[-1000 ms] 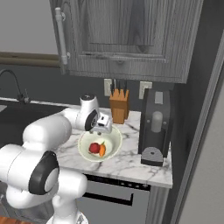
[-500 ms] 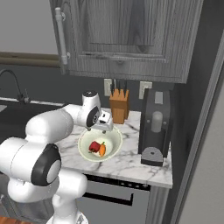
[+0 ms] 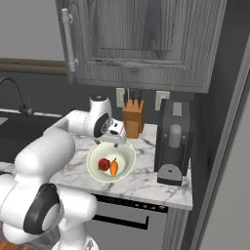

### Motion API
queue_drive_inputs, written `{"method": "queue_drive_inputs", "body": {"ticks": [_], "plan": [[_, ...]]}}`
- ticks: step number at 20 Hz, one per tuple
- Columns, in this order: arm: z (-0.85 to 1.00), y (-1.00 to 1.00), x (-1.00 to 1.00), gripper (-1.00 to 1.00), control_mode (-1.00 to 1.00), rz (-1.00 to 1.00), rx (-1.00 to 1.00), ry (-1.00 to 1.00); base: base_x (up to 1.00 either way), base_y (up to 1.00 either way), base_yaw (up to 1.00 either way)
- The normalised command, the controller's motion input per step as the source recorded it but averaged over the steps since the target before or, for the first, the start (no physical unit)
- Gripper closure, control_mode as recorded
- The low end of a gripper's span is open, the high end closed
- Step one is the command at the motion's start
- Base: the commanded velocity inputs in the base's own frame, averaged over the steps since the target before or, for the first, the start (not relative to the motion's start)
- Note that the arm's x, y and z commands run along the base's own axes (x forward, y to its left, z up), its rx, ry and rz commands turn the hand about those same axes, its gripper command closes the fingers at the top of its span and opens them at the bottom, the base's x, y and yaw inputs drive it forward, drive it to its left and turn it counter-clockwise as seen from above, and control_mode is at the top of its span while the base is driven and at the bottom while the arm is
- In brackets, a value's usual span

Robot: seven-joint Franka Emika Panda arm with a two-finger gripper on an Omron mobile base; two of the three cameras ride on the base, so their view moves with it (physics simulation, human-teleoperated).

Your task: Take the squash, carrot, and bell pepper from the freezer and place them in the bowl on the counter.

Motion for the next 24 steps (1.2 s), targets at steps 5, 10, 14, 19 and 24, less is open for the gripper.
{"method": "queue_drive_inputs", "body": {"ticks": [5,10,14,19,24], "plan": [[0.39,-0.15,-0.7,-1.0,-1.0,0.0,0.0,-0.04,0.0,0.0,0.0],[0.4,-0.13,-0.61,-1.0,-1.0,0.0,0.0,-0.1,0.0,0.0,0.0],[0.28,-0.02,-0.85,-1.0,-1.0,0.0,0.0,-0.12,0.0,0.0,0.0],[0.31,0.0,-0.68,-1.0,-1.0,0.0,0.0,-0.1,0.0,0.0,0.0],[0.37,0.09,-0.46,-1.0,-1.0,0.0,0.0,-0.06,0.0,0.0,0.0]]}}
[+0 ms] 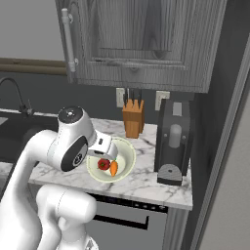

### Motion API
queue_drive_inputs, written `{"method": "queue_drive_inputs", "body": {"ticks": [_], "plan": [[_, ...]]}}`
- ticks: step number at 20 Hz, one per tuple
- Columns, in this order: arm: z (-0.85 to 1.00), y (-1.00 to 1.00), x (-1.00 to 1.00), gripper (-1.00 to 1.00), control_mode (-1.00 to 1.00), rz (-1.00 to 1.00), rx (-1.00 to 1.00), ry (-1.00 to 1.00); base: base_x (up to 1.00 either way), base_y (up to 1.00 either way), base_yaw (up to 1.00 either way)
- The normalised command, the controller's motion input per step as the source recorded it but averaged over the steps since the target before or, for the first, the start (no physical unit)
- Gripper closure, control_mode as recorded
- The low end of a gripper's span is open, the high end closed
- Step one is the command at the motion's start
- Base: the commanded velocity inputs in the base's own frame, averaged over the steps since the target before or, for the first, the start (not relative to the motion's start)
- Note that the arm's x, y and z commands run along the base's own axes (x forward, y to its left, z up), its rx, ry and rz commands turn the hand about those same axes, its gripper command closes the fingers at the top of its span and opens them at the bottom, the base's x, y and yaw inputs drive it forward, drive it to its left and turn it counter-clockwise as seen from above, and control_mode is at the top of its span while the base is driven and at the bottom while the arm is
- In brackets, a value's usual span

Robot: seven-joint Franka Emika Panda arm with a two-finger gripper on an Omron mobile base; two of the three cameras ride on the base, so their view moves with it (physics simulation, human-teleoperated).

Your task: Take the squash, carrot, and bell pepper from the freezer and place them in the bowl on the counter.

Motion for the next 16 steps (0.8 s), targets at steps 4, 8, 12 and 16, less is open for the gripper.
{"method": "queue_drive_inputs", "body": {"ticks": [4,8,12,16], "plan": [[0.33,0.18,-0.06,-1.0,-1.0,0.0,0.0,0.0,0.0,0.0,0.0],[0.13,0.31,-0.08,-1.0,-1.0,0.0,-0.01,0.0,0.0,0.0,0.0],[0.08,0.14,-0.09,-1.0,-1.0,0.0,0.0,0.0,0.0,0.0,0.0],[0.04,0.07,-0.11,-1.0,-1.0,0.0,0.0,0.0,0.0,0.0,0.0]]}}
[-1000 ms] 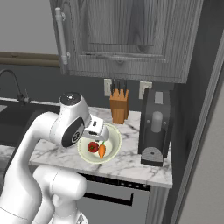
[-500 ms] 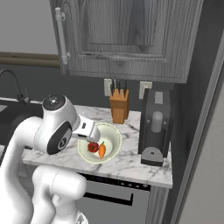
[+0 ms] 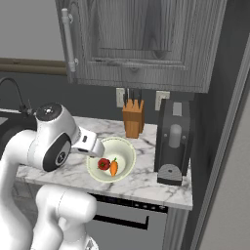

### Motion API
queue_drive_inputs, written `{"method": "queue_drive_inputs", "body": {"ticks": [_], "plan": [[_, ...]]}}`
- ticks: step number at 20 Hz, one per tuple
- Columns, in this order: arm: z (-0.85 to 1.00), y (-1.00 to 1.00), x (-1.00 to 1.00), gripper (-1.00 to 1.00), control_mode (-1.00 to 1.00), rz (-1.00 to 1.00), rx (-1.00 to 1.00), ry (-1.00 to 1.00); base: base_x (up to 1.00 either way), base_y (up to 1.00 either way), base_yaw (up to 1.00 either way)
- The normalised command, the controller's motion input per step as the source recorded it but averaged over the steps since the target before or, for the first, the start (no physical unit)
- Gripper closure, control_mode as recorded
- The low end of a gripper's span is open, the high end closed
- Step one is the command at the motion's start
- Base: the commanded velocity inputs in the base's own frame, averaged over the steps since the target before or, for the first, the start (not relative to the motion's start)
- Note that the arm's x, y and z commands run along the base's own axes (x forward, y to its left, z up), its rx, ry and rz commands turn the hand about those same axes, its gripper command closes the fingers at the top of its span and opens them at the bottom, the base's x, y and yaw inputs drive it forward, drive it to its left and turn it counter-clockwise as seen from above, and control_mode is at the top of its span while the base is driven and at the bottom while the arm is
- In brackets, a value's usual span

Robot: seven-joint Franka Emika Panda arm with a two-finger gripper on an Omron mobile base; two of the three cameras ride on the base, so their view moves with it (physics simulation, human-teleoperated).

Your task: Take the squash, carrot, and bell pepper from the freezer and place them in the bowl on the counter.

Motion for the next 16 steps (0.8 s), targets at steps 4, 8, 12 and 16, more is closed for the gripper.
{"method": "queue_drive_inputs", "body": {"ticks": [4,8,12,16], "plan": [[0.0,0.0,-0.07,-1.0,-1.0,0.0,0.0,0.0,0.0,0.0,0.0],[0.0,0.0,-0.18,-1.0,-1.0,0.0,0.0,0.0,0.0,0.0,0.0],[0.0,0.0,-0.09,-1.0,1.0,0.0,0.0,0.0,-0.58,-0.02,0.0],[0.0,0.0,0.0,-1.0,1.0,0.0,0.0,0.0,-1.0,-0.33,0.0]]}}
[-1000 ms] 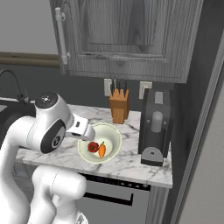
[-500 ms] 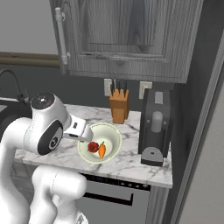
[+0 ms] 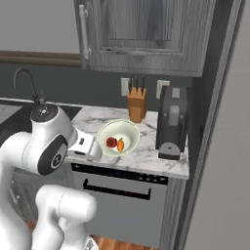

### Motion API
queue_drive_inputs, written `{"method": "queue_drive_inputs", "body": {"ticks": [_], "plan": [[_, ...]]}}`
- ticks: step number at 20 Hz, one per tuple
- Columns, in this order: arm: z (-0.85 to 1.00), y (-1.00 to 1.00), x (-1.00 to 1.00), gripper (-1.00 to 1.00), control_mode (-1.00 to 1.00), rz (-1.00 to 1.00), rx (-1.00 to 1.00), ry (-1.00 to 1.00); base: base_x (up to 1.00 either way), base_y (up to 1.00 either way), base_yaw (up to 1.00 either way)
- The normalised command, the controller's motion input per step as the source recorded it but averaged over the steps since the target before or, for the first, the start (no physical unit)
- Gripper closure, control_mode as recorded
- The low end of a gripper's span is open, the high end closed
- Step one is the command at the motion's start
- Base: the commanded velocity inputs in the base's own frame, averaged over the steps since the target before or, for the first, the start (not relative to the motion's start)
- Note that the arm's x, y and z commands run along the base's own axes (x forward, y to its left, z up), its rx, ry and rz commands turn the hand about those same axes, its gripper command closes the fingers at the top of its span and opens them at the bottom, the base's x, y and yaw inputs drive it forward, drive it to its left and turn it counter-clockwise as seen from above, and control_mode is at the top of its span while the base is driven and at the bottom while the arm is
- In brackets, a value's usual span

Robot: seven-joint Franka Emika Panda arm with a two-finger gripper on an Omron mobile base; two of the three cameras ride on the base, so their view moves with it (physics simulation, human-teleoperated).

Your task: Take the squash, carrot, and bell pepper from the freezer and place them in the bowl on the counter.

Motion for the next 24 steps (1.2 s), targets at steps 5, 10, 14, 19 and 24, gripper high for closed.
{"method": "queue_drive_inputs", "body": {"ticks": [5,10,14,19,24], "plan": [[0.0,0.0,0.0,-1.0,1.0,0.0,0.0,0.0,-0.84,-0.9,0.0],[0.0,0.0,0.0,-1.0,1.0,0.0,0.0,0.0,-0.05,-1.0,0.0],[0.0,0.0,0.0,-1.0,1.0,0.0,0.0,0.0,0.0,-1.0,0.0],[0.0,0.0,0.0,-1.0,1.0,0.0,0.0,0.0,0.01,-1.0,0.0],[0.0,0.0,0.0,-1.0,1.0,0.0,0.0,0.0,0.17,-0.95,0.0]]}}
